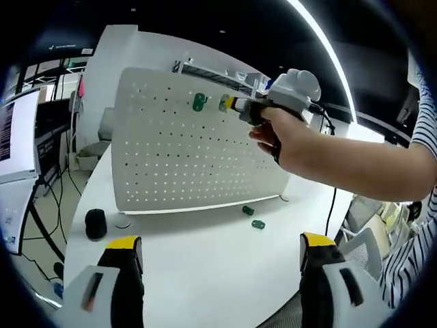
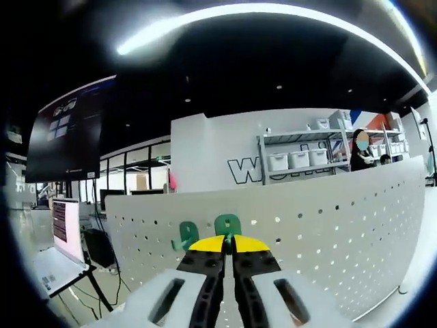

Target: Insert the hook assembly into the mounting plate slot until the hook locks in place.

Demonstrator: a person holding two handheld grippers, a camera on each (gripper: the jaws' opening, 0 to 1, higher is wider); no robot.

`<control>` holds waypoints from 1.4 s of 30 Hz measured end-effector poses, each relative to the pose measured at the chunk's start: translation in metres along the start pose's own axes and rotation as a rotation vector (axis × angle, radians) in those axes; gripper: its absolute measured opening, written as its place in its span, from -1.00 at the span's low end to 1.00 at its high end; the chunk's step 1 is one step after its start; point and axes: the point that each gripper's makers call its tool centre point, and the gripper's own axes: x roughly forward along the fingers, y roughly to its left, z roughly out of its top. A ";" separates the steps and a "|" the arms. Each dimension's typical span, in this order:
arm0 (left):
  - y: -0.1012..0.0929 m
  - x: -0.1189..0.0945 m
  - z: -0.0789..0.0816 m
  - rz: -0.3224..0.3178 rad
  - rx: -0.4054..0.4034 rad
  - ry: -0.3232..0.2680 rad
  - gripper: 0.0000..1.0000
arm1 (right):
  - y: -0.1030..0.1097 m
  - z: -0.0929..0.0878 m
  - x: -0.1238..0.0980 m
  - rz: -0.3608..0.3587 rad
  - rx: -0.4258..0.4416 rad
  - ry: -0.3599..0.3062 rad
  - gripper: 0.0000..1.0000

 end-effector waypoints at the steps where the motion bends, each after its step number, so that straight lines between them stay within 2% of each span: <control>1: 0.001 0.000 0.000 0.001 -0.003 -0.001 0.95 | 0.000 0.000 0.001 0.001 0.007 -0.001 -1.00; 8: 0.006 0.002 -0.008 0.003 -0.016 0.025 0.93 | -0.001 -0.002 0.006 -0.005 -0.008 -0.005 -1.00; 14: 0.006 0.003 -0.005 -0.002 -0.027 0.011 0.93 | 0.002 -0.003 0.007 -0.006 -0.023 -0.006 -1.00; 42: 0.021 0.001 -0.014 0.023 -0.042 0.035 0.90 | -0.003 -0.014 0.017 -0.050 -0.036 -0.014 -1.00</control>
